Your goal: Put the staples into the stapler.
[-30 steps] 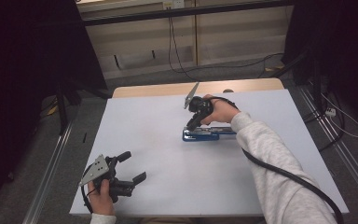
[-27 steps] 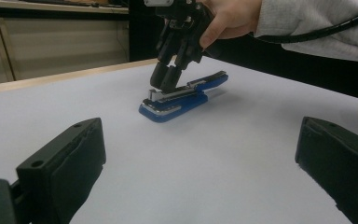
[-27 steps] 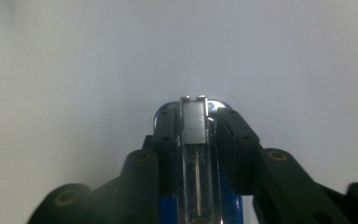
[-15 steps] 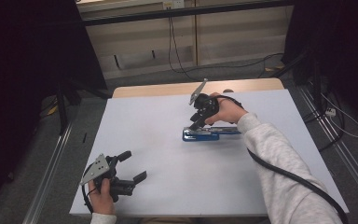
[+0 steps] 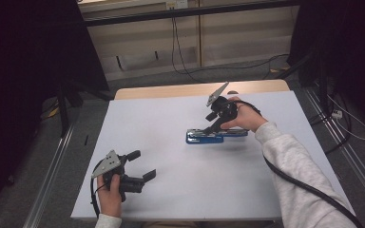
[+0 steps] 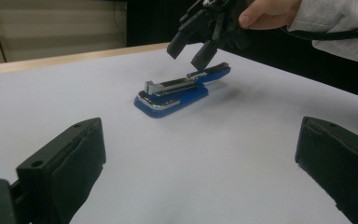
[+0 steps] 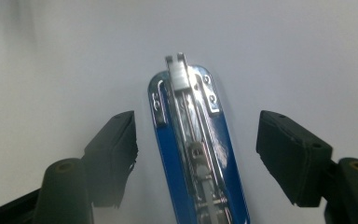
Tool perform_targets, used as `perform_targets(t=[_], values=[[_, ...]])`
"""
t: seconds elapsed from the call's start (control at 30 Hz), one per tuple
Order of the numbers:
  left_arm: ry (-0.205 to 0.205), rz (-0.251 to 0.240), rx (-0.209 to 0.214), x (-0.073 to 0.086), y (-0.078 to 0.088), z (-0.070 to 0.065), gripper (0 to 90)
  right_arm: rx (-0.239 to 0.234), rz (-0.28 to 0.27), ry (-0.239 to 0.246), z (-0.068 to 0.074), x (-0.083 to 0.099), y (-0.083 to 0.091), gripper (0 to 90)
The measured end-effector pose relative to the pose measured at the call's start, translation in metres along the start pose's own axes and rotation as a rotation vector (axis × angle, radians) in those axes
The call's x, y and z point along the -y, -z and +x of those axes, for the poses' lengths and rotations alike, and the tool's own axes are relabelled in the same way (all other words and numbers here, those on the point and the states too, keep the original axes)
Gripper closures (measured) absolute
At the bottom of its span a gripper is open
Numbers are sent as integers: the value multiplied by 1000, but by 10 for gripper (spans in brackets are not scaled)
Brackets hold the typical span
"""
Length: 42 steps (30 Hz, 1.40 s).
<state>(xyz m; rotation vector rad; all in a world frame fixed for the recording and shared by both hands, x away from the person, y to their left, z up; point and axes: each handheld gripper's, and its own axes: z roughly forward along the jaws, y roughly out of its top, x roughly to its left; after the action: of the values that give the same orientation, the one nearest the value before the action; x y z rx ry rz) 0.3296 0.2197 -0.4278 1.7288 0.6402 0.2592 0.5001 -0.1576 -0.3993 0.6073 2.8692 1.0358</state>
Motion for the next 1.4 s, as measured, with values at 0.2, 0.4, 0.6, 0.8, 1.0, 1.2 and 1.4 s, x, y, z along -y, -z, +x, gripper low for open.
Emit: perform_targets(t=[0.2, 0.4, 0.6, 0.8, 1.0, 1.2, 1.4], values=[[9, 13, 14, -3, -9, 0, 17, 20, -2, -12, 2, 13, 5, 254], [6, 37, 24, -8, -22, 2, 21, 45, -6, -43, 5, 28, 7, 203], [38, 92, 24, -11, -37, 8, 28, 81, -51, -75, 9, 38, 19, 165], [36, 86, 6, -15, -46, 10, 30, 95, -72, -88, 17, 51, 27, 149], [31, 109, -10, -20, -61, 16, 29, 126, -59, -114, 21, 67, 35, 130], [30, 136, -22, -22, -72, 19, 29, 148, -72, -140, 25, 82, 44, 126], [28, 138, -19, -24, -83, 20, 30, 181, -94, -180, 28, 98, 56, 119]])
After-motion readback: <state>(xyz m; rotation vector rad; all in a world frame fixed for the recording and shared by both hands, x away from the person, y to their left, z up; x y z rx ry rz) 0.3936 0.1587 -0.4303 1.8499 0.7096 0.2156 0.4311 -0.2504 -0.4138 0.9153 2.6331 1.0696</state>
